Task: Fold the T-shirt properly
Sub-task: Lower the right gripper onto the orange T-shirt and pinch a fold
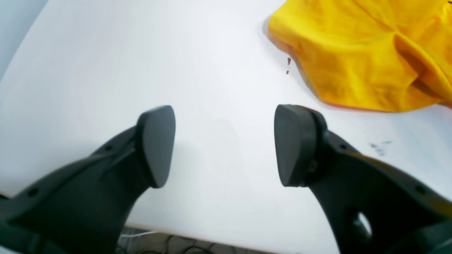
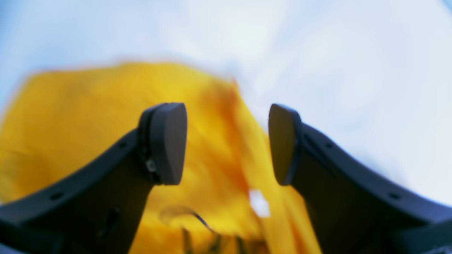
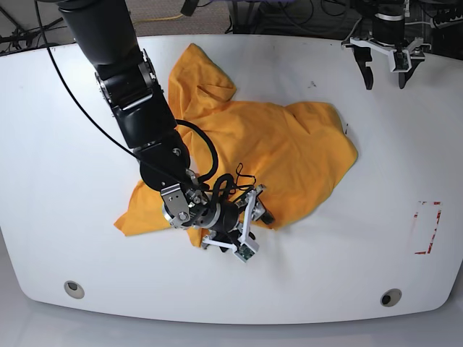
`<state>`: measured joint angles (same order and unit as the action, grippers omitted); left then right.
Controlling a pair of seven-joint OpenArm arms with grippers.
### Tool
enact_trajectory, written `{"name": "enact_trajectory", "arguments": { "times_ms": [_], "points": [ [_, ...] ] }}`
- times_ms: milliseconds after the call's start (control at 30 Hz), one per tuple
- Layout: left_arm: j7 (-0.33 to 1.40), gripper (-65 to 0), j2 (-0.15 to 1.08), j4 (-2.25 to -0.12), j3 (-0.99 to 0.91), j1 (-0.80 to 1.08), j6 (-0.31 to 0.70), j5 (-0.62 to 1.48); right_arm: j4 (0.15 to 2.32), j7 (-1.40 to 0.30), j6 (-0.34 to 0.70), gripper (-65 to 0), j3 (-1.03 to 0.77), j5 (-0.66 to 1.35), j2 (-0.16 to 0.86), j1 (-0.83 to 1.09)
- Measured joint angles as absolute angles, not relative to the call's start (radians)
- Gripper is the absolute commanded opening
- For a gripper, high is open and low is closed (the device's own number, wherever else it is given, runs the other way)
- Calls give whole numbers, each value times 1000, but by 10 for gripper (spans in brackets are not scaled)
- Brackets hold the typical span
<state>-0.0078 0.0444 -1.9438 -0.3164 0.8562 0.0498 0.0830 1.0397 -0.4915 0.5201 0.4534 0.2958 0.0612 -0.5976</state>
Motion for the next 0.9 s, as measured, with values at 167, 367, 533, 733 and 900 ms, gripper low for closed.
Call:
{"name": "enact_trajectory", "arguments": {
  "times_ms": [167, 367, 533, 733, 900],
  "points": [
    [-4, -242, 44, -1944, -333, 861, 39, 83, 940, -472, 540, -295, 453, 289, 65, -606],
    [-1, -242, 42, -1944, -330, 847, 46, 83, 830, -332, 541, -295, 459, 289, 81, -625],
    [-4, -242, 42, -1944, -330, 822, 45, 83, 765, -225, 542, -295, 513, 209, 66, -664],
    [0, -242, 42, -1944, -330, 828, 45, 83, 681, -174, 539, -295, 511, 112, 42, -662],
    [1, -242, 41, -1944, -330, 826, 45, 83, 670, -160, 543, -295, 512, 48, 33, -657]
  ]
}}
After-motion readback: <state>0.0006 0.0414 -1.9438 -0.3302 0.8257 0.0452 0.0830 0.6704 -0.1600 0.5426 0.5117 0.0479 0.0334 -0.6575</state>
